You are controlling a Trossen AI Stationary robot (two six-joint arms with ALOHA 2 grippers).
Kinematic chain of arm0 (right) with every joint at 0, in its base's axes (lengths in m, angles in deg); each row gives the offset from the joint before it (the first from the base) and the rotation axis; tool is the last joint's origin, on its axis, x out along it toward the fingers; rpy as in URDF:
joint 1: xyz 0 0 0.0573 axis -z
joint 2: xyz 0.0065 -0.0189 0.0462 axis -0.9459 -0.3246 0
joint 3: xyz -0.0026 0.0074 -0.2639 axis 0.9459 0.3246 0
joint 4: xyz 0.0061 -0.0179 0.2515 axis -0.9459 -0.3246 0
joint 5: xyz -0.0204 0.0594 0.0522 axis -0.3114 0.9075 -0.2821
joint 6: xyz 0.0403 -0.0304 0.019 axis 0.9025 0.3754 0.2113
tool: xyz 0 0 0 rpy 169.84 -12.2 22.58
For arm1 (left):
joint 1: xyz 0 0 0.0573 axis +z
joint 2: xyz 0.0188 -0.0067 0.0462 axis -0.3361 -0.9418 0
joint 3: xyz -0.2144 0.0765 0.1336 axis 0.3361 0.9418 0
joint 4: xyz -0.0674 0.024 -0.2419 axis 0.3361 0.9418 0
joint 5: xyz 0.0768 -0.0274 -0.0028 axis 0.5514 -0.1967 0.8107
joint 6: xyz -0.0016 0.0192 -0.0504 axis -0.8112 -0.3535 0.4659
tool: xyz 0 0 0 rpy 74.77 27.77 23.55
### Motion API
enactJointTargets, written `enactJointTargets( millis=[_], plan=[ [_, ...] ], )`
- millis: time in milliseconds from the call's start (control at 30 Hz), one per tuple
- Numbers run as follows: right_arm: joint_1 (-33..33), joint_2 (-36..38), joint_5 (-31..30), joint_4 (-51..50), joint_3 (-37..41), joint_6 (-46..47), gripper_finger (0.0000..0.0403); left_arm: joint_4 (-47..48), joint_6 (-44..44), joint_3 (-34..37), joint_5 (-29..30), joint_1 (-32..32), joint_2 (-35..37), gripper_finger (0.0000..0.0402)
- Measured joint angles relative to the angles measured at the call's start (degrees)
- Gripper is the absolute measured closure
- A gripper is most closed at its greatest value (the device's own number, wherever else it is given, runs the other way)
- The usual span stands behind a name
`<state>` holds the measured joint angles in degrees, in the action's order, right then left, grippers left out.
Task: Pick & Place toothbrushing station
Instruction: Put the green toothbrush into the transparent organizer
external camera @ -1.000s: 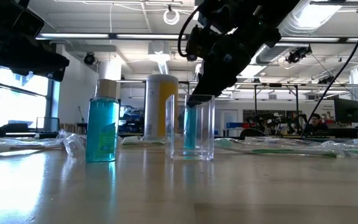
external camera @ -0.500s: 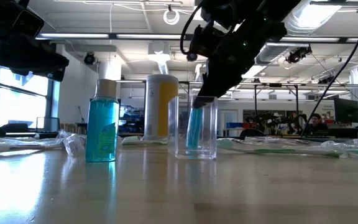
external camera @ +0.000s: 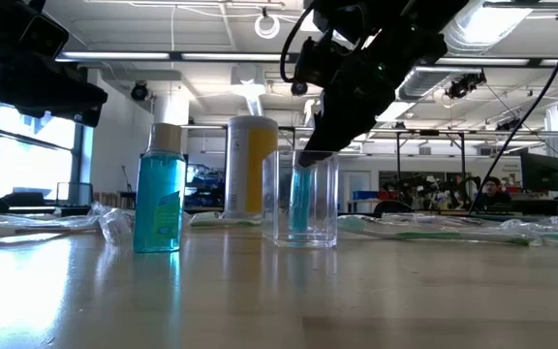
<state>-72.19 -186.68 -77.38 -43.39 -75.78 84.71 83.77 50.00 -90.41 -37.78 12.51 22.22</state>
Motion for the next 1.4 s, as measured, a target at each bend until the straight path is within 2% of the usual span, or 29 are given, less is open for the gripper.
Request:
enactJointTargets(
  millis=[367, 600, 800, 1000, 1133, 1400],
  plan=[
    [-0.37, 4.78, -0.09, -1.47, -0.18, 0.48, 0.0175, 0.01, 0.0, 0.0, 0.0, 0.0, 0.0, 0.0396],
    [-3.91, 11.11, -4.56, -8.06, -0.09, 1.6, 0.0176, -0.03, 0.13, 0.0, -0.02, -0.01, -0.3, 0.0396],
    [-7.08, 16.25, -7.85, -17.88, -0.13, 8.73, 0.0176, 0.11, 0.17, 0.0, -0.05, -0.01, -1.21, 0.0396],
    [-7.72, 15.38, -7.49, -28.95, 0.6, 19.09, 0.0176, 0.04, 1.02, -0.01, -0.15, -0.01, -1.89, 0.0396],
    [-7.59, 14.38, -7.44, -29.01, 5.0, 21.37, 0.0176, 0.03, 1.4, 0.0, -0.13, -0.01, -1.88, 0.0396],
    [-6.67, 13.49, -7.48, -14.66, 11.9, 20.62, 0.0176, 0.03, 1.42, 0.0, -0.01, -0.01, -1.86, 0.0396]
  ],
)
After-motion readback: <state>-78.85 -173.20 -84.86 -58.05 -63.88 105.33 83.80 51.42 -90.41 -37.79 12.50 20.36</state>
